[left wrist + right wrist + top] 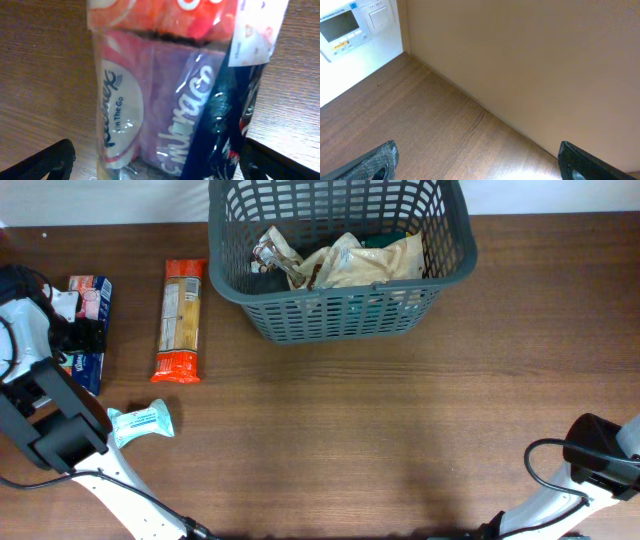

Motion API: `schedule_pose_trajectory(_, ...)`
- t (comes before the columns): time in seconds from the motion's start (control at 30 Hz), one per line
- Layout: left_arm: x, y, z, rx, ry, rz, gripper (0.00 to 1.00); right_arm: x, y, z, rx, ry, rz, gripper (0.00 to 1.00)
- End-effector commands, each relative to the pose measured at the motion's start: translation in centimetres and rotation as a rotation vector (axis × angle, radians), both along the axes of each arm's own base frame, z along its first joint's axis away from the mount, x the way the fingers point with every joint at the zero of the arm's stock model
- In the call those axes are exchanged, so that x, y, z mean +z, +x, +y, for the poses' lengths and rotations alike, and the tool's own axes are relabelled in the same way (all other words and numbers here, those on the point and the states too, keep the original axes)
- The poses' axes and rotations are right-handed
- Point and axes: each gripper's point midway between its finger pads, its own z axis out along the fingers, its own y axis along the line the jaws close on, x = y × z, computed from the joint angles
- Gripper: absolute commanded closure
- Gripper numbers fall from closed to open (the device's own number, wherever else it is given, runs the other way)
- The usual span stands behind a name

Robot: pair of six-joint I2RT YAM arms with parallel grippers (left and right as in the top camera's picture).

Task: Pack container
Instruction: 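Grasp the tissue box with the left gripper and lift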

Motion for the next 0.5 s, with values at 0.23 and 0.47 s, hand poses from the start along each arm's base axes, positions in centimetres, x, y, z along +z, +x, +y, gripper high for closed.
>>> schedule_pose_trajectory(0.23,-0.26,0.10,0.14,-0.009,-0.008,-0.004,0.01,0.17,-0.31,-0.09,-0.015,-0.001,-0.009,0.01)
schedule_pose_trajectory(0.47,-0.32,0.35,-0.24,-0.015,-0.030,-0.018,0.01,0.17,-0.31,-0.09,-0.015,-0.001,-0.009,0.01)
